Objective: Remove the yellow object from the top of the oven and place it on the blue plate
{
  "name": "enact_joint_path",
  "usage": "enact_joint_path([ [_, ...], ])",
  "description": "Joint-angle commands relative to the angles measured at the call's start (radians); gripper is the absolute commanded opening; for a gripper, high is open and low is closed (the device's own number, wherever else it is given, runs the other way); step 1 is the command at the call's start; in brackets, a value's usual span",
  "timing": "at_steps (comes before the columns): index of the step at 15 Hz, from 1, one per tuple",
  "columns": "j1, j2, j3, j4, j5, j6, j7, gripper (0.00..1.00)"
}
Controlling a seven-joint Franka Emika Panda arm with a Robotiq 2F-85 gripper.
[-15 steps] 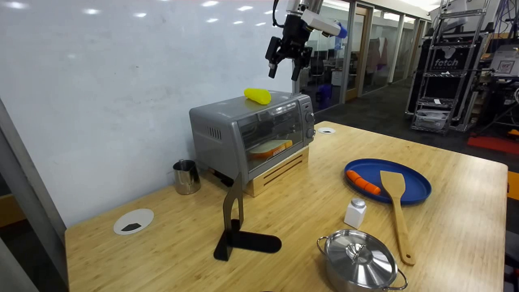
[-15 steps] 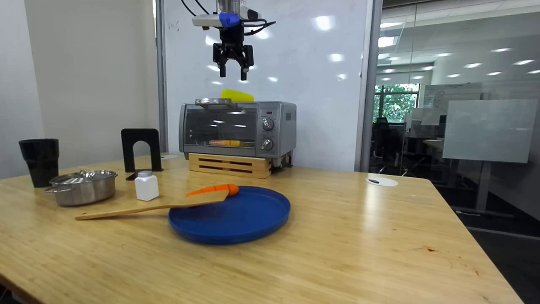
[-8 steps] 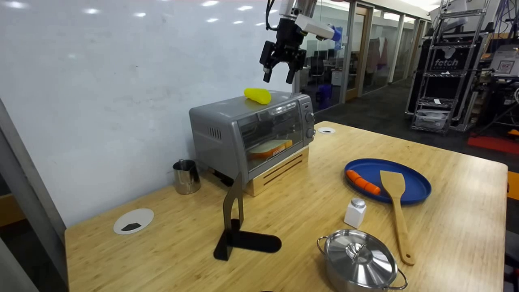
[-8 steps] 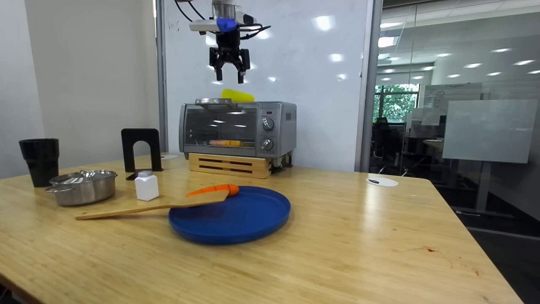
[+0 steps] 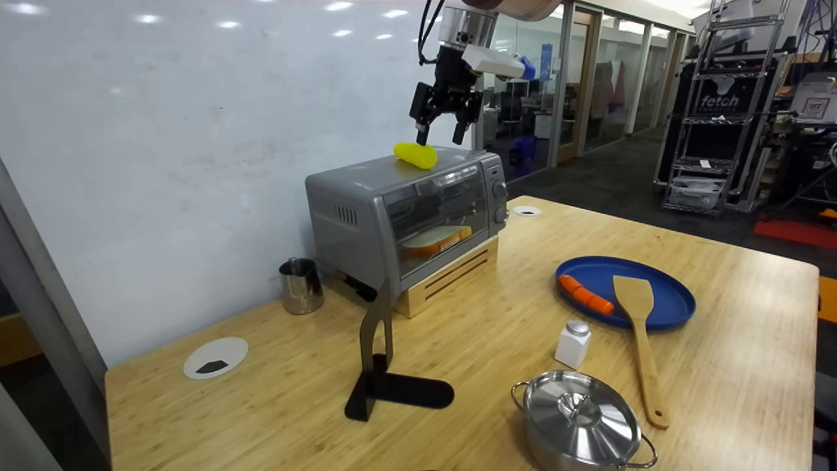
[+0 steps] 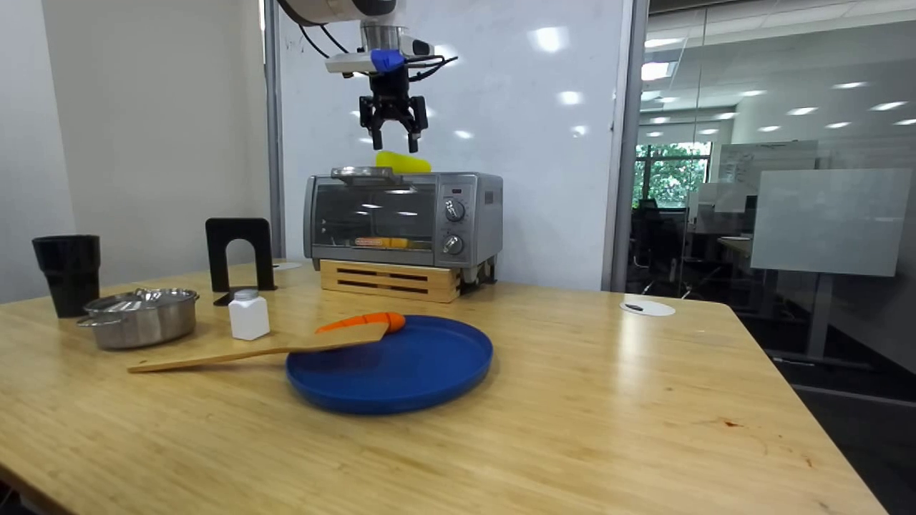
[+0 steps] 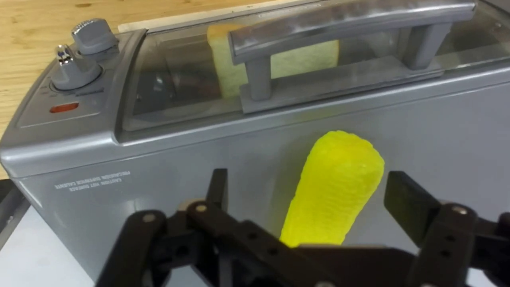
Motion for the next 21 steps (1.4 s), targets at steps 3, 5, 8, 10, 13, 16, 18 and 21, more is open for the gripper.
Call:
enact_joint_path([
  [3, 0.017, 0.047, 0.009, 0.048, -0.044, 0.031, 0.013, 1.00],
  [5, 0.024, 0.050, 0.010, 0.050, -0.055, 0.036, 0.013, 1.00],
  [8, 0.030, 0.059, 0.012, 0.059, -0.066, 0.039, 0.007, 1.00],
  [10, 0.032, 0.058, 0.011, 0.054, -0.072, 0.041, 0.004, 0.73],
  [13, 0.030, 0.050, 0.011, 0.041, -0.080, 0.052, -0.003, 0.60],
  [16, 0.024, 0.039, 0.014, 0.030, -0.077, 0.063, -0.013, 0.38],
  [18, 0.019, 0.029, 0.015, 0.020, -0.072, 0.071, -0.019, 0.24],
  [21, 0.006, -0.004, 0.021, -0.009, -0.054, 0.061, -0.032, 0.16],
])
